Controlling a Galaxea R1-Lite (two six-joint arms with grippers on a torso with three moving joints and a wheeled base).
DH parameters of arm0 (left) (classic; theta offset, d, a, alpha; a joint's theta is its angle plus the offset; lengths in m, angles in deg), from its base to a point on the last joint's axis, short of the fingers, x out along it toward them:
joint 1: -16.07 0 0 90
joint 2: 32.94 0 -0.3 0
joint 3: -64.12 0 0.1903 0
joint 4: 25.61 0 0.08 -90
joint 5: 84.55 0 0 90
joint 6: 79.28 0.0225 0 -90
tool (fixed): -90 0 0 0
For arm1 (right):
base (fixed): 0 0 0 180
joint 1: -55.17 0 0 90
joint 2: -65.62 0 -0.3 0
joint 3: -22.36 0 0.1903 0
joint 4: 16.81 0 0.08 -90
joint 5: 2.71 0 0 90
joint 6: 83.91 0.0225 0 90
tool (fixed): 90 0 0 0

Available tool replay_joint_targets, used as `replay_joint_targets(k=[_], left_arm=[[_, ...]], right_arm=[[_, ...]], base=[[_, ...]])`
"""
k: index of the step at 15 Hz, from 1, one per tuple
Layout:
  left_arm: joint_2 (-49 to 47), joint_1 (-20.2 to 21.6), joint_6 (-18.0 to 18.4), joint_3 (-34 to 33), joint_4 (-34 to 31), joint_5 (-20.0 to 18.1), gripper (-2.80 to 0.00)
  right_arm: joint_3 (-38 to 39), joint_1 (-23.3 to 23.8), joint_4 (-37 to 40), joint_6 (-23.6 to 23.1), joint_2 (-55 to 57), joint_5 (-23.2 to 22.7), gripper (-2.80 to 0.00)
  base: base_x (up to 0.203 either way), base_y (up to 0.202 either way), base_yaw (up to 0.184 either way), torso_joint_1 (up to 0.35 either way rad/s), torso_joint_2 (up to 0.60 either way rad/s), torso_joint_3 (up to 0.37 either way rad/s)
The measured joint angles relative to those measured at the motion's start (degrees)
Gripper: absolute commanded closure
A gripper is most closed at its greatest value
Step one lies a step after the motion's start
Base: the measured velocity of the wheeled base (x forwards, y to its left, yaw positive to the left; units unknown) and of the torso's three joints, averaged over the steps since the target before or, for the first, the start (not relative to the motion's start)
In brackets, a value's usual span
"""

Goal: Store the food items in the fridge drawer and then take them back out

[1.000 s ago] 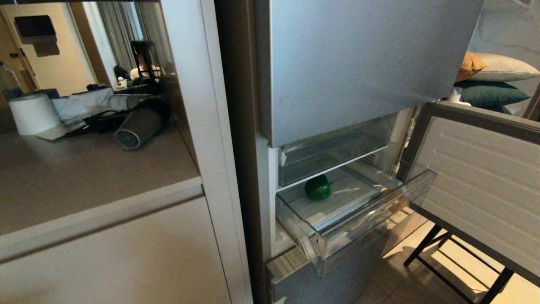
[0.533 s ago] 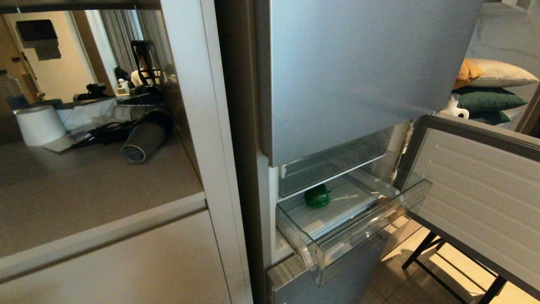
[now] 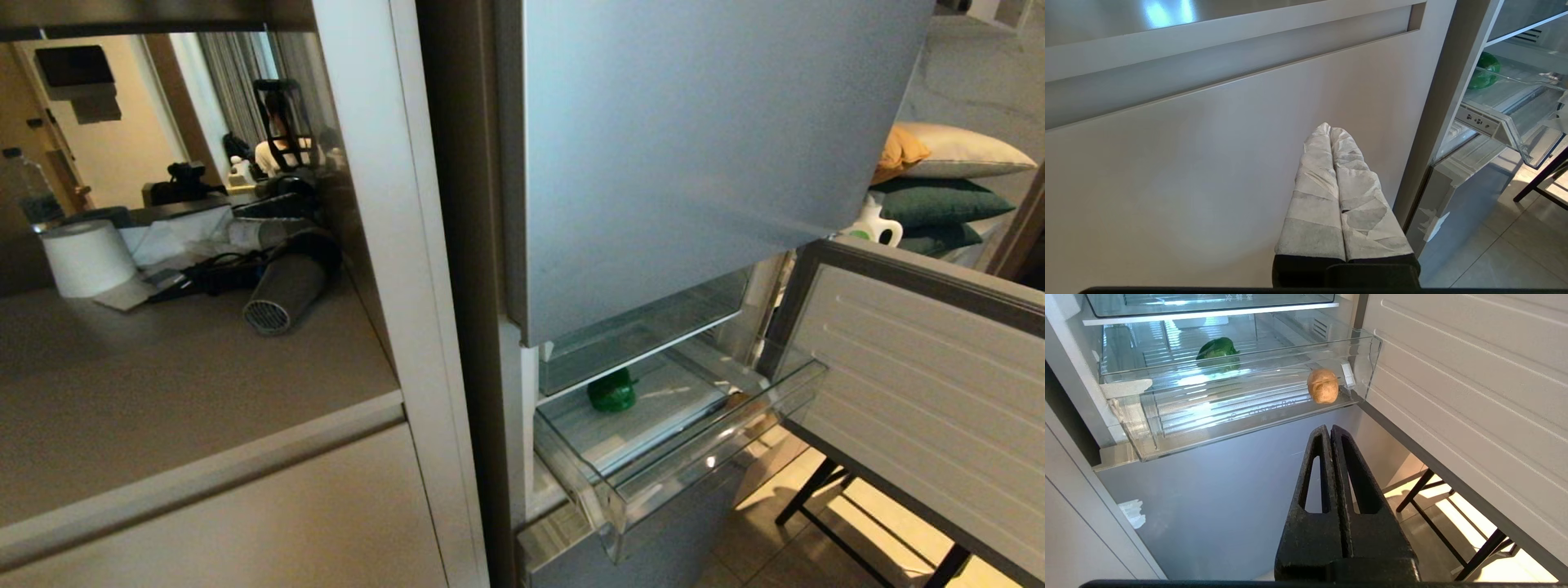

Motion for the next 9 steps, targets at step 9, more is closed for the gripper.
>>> replay_joint_targets(k=[9], left_arm=[[0.0,0.0,0.0,0.0,0.0,0.0,0.0]], right_arm=[[0.1,-0.8,-1.9,0.3,9.1,-0.3,0.0]], base=[[0.0,0.0,0.0,0.0,0.0,0.0]])
